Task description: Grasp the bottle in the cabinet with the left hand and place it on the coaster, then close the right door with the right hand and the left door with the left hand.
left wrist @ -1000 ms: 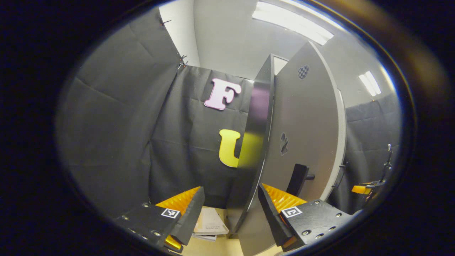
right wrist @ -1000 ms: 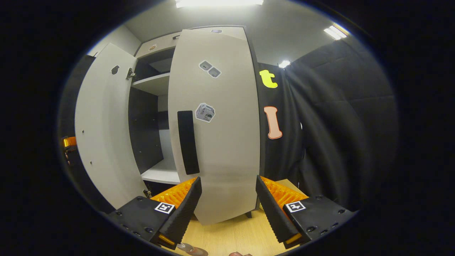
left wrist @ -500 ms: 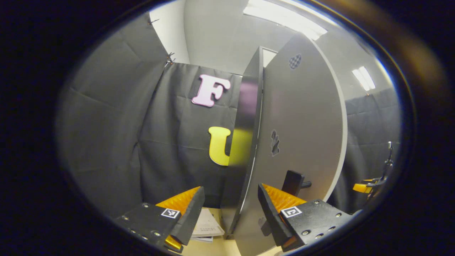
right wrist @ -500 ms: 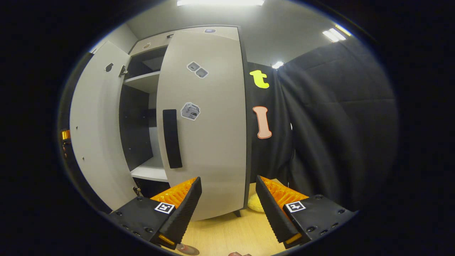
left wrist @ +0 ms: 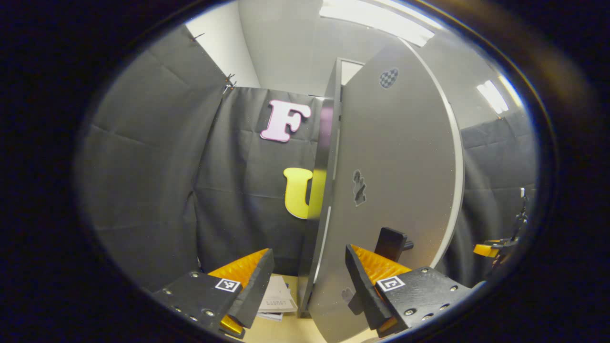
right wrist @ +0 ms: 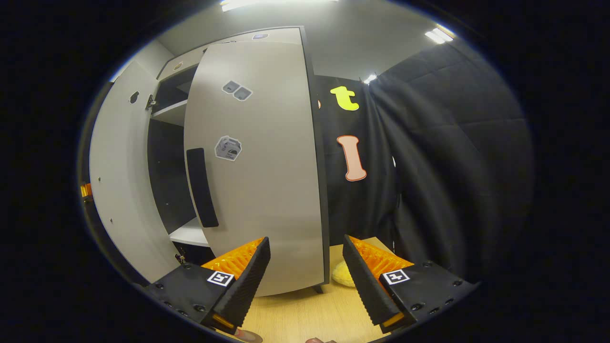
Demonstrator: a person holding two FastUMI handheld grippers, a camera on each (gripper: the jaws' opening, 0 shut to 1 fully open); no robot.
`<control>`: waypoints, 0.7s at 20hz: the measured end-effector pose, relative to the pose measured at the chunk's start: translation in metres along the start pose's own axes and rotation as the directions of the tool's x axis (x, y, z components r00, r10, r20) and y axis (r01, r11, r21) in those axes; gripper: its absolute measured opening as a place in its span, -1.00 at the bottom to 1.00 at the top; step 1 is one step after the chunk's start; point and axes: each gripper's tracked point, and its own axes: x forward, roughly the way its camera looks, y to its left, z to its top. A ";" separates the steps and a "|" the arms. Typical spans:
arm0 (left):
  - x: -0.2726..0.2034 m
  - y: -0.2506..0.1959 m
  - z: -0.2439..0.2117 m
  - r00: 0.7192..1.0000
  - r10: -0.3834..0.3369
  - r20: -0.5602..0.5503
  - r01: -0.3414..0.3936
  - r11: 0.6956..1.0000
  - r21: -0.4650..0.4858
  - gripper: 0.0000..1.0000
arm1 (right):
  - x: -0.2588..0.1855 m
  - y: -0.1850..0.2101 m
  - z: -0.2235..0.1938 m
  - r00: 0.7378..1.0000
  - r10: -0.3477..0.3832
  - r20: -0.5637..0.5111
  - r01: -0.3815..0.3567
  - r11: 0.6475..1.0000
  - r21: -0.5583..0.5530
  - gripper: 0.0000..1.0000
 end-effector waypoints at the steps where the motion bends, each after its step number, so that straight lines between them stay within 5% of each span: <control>1: 0.001 -0.009 -0.001 1.000 0.004 -0.007 -0.004 1.000 0.021 0.76 | 0.004 -0.001 -0.001 1.000 0.012 -0.002 -0.012 1.000 0.011 0.94; 4: 0.002 -0.033 0.001 0.999 0.033 -0.009 -0.032 0.994 0.104 0.90 | 0.013 -0.007 0.002 0.999 0.052 -0.001 -0.052 0.999 0.009 0.94; 5: 0.001 -0.041 0.002 0.999 0.044 -0.007 -0.043 0.990 0.133 0.67 | 0.015 -0.011 0.002 0.998 0.059 0.003 -0.059 0.998 -0.003 0.94; 7: 0.000 -0.055 0.005 0.997 0.072 0.007 -0.072 0.985 0.157 0.80 | 0.017 -0.018 0.003 0.998 0.069 0.010 -0.069 0.997 -0.016 0.84; 13: 0.015 -0.085 -0.008 0.993 0.114 -0.006 -0.113 0.993 0.041 0.86 | 0.021 -0.044 0.004 0.996 0.085 0.008 -0.085 0.996 0.013 0.94; 14: 0.020 -0.096 -0.010 0.995 0.103 -0.010 -0.102 0.994 0.047 0.75 | 0.022 -0.049 0.005 0.996 0.086 0.009 -0.086 0.996 0.016 0.94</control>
